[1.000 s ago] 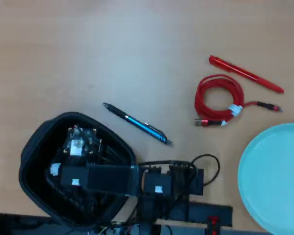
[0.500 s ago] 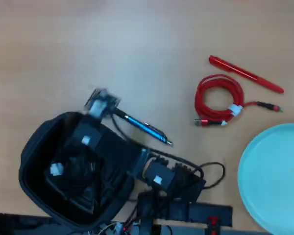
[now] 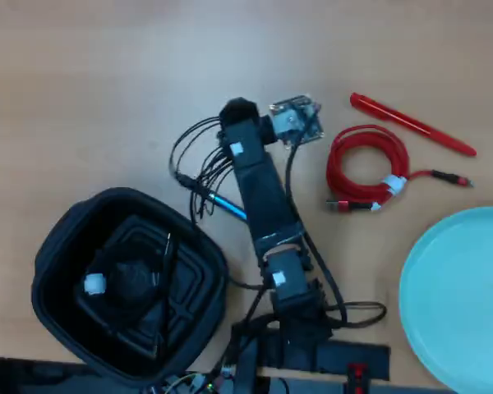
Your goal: Put a black charging cable in a black bowl and put a red charging cable in a green bowl
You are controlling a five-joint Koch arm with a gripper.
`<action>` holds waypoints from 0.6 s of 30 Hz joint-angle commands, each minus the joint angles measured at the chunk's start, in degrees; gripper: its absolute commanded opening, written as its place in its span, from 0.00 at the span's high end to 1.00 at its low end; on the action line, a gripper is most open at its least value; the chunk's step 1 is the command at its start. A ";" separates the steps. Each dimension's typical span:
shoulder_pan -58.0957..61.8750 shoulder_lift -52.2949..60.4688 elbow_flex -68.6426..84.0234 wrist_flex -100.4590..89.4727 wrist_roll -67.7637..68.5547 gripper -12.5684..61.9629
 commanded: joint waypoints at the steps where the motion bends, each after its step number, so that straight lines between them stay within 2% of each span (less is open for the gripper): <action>1: 5.63 1.23 -4.92 3.60 0.35 0.22; 6: 20.83 1.14 -0.97 10.90 0.88 0.23; 10: 29.44 0.79 5.36 10.99 7.12 0.23; 18: 32.52 0.53 10.37 11.07 25.84 0.23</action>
